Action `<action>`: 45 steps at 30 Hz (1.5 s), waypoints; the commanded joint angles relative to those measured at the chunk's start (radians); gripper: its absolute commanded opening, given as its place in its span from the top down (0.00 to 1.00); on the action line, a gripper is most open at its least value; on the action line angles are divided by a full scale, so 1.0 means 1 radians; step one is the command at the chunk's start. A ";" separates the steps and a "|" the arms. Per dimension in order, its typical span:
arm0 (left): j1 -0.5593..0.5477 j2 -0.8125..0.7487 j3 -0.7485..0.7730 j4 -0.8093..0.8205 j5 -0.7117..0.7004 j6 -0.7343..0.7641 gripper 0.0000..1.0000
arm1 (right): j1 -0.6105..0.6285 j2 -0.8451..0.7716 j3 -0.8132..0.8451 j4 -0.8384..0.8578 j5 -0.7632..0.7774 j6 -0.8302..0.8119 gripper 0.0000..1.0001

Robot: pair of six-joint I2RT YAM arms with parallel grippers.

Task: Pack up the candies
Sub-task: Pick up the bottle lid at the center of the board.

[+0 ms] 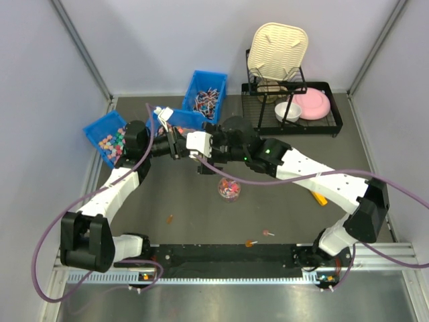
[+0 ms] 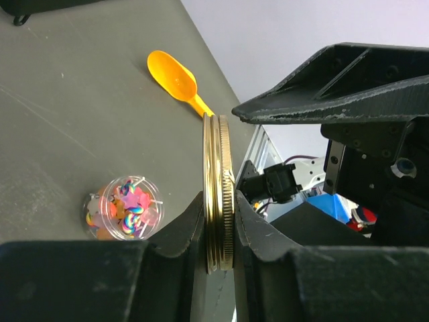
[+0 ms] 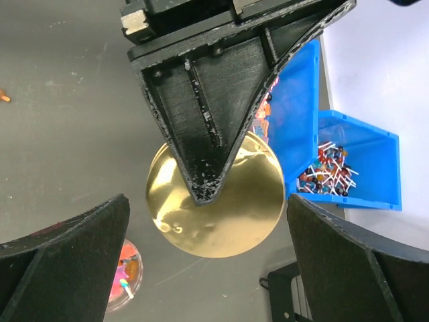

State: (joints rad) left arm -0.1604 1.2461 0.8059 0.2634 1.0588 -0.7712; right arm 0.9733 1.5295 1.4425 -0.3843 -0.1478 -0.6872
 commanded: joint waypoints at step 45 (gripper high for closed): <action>-0.004 -0.099 -0.047 0.048 0.017 0.039 0.79 | 0.013 0.037 0.024 0.018 -0.049 0.006 0.22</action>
State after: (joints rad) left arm -0.1608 1.1980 0.7620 0.2531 1.0786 -0.7551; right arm 0.9733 1.5658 1.4483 -0.3828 -0.1852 -0.6884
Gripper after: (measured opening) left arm 0.216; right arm 0.827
